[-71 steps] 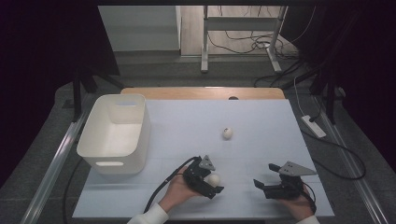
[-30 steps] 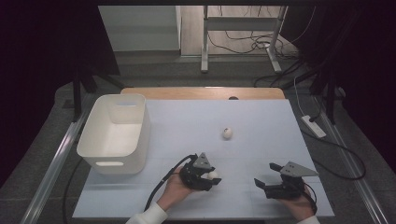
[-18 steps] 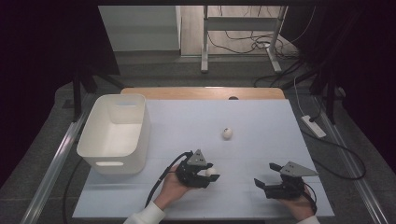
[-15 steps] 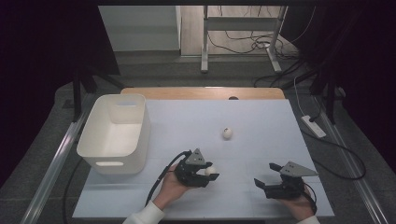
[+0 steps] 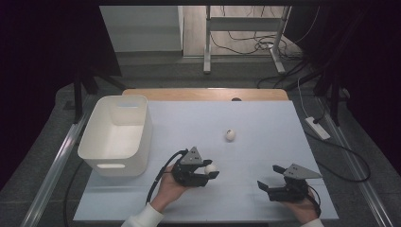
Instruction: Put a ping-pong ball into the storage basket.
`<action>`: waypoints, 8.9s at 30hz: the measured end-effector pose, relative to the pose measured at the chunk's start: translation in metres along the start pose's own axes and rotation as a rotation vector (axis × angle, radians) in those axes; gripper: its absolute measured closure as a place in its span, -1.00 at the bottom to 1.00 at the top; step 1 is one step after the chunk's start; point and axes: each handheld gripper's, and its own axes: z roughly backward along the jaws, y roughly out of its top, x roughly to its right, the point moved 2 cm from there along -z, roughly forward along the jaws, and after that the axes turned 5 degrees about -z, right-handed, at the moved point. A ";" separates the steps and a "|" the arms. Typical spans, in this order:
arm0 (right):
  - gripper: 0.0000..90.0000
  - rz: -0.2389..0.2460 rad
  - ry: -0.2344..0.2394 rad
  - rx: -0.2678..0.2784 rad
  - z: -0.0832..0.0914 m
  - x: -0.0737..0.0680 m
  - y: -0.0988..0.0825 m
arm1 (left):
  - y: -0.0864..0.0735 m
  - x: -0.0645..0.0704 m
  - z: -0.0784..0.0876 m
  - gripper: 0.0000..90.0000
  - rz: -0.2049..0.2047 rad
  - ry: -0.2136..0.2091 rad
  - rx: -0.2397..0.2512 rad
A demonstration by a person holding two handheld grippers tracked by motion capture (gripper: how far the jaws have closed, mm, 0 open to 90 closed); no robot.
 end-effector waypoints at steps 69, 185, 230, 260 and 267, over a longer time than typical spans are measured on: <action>-0.75 0.000 -0.004 0.005 0.000 0.000 0.000 | 0.007 -0.021 0.068 0.14 0.080 0.093 0.220; -0.74 -0.008 -0.014 0.003 0.000 0.003 0.000 | 0.040 -0.099 0.143 0.14 0.199 0.292 0.337; -0.74 -0.010 -0.014 0.004 -0.002 0.003 0.000 | 0.022 -0.150 0.170 0.14 0.288 0.476 0.295; -0.74 -0.006 -0.012 0.004 -0.002 0.002 0.000 | 0.004 -0.181 0.186 0.14 0.352 0.583 0.234; -0.74 -0.007 -0.013 0.003 -0.002 0.002 0.000 | -0.003 -0.189 0.189 0.14 0.378 0.605 0.220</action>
